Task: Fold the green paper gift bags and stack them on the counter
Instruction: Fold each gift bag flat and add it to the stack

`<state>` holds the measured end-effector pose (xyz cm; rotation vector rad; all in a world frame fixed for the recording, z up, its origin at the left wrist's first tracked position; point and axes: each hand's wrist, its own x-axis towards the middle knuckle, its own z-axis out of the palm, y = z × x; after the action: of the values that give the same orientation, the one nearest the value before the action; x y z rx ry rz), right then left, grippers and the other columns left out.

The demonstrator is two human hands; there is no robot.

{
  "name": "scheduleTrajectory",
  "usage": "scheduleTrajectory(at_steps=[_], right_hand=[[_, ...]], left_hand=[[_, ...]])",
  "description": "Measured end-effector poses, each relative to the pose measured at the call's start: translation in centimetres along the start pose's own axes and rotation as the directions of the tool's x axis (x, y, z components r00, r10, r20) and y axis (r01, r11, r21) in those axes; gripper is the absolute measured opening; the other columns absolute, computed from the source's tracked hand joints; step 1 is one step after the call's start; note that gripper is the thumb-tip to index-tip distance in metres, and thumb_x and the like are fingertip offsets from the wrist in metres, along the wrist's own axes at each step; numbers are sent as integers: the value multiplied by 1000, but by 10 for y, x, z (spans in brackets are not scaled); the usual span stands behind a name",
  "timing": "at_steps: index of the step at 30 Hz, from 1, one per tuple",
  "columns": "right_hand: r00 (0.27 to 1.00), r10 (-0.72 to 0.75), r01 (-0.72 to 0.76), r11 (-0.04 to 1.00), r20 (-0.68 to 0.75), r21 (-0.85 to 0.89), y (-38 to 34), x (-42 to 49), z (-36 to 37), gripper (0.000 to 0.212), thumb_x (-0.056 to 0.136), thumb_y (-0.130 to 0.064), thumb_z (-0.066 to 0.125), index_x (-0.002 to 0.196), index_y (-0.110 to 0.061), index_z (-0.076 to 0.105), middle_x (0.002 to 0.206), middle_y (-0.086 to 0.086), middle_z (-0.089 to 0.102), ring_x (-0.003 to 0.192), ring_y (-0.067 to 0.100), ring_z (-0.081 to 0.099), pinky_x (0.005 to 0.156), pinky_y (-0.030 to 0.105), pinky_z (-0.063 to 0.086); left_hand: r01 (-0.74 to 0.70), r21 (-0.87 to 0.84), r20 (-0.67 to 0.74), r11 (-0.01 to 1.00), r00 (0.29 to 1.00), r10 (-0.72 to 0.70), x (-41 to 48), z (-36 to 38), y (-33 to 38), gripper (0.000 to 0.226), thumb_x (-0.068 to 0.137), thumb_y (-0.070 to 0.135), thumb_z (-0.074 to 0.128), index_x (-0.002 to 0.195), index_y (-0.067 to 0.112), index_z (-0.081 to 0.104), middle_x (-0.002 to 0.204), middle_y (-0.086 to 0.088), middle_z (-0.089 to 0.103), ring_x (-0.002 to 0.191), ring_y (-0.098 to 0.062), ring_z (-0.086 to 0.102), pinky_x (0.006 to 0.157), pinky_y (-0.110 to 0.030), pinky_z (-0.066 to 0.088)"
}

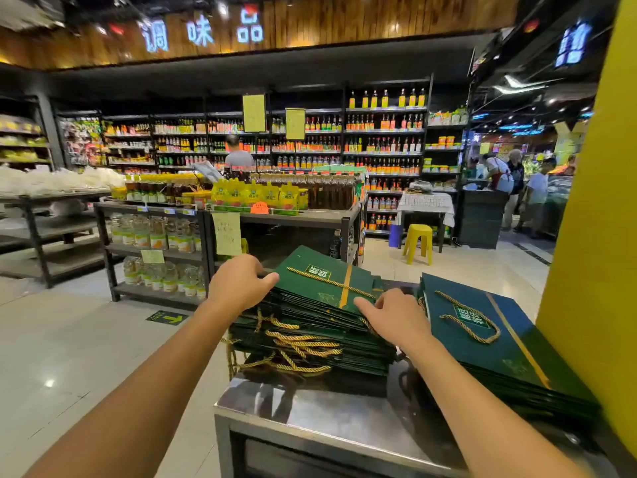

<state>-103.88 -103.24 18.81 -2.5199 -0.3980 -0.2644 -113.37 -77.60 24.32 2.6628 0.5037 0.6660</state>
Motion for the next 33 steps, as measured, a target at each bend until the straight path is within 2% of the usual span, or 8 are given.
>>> scheduleTrajectory(at_steps=[2, 6, 12, 15, 20, 23, 28, 33], right_hand=[[999, 32, -32, 999, -7, 9, -1, 1, 3, 68, 84, -80, 47, 80, -15, 65, 74, 2, 65, 72, 23, 66, 74, 41, 59], [999, 39, -37, 996, -21, 82, -8, -6, 4, 55, 88, -65, 59, 68, -14, 57, 64, 0, 55, 69, 23, 63, 71, 41, 55], [990, 54, -13, 955, -133, 295, -18, -33, -14, 45, 90, -45, 70, 101, -1, 65, 93, 14, 68, 91, 29, 63, 83, 40, 51], [985, 116, -28, 843, -131, 538, -21, -49, -34, 39, 91, -34, 74, 113, -5, 61, 94, 10, 67, 84, 23, 68, 80, 39, 55], [979, 203, -42, 367, -36, 929, -4, -80, -63, 28, 95, -7, 67, 118, -9, 52, 90, 5, 78, 82, 23, 77, 85, 43, 62], [971, 240, -28, 164, -12, 986, 21, -107, -78, 25, 95, 1, 64, 117, -7, 54, 91, 8, 78, 89, 25, 77, 70, 32, 64], [956, 292, -51, 131, 11, 990, 68, -142, -85, 31, 95, 3, 61, 124, -4, 51, 107, 16, 76, 95, 27, 76, 69, 33, 64], [954, 295, -107, 200, 44, 974, 100, -168, -88, 42, 93, 5, 63, 130, -10, 49, 105, 11, 77, 98, 29, 75, 68, 36, 64]], left_hand=[[40, -34, 42, 999, 998, -39, 0, 7, -9, 48, 98, 47, 59, 60, 18, 53, 53, -3, 53, 49, -24, 52, 49, -24, 36], [95, -183, 12, 979, 995, -94, 1, 19, -20, 27, 91, 54, 65, 90, 30, 77, 101, 0, 76, 108, -30, 64, 96, -50, 53], [123, -478, -64, 869, 982, -175, -15, 17, -16, 27, 84, 47, 71, 104, 28, 76, 109, 4, 72, 119, -29, 58, 104, -57, 46], [115, -638, -35, 761, 983, -178, -33, 7, -2, 29, 89, 33, 76, 114, 18, 73, 112, -1, 70, 112, -22, 61, 101, -46, 50], [96, -789, 74, 607, 995, -62, -73, 3, 24, 25, 89, 23, 77, 112, 15, 70, 105, -4, 72, 102, -19, 66, 81, -28, 51], [181, -866, 220, 467, 975, 31, -94, 15, 35, 36, 84, 28, 81, 113, 12, 68, 112, -8, 71, 108, -23, 68, 93, -35, 53], [371, -915, 398, 157, 891, 219, -119, 43, 67, 38, 97, 28, 64, 126, 4, 58, 123, -14, 70, 112, -29, 70, 92, -38, 57], [431, -884, 463, 178, 861, 211, -132, 68, 96, 31, 101, 9, 58, 132, 10, 55, 114, -14, 75, 93, -21, 75, 67, -30, 60]])
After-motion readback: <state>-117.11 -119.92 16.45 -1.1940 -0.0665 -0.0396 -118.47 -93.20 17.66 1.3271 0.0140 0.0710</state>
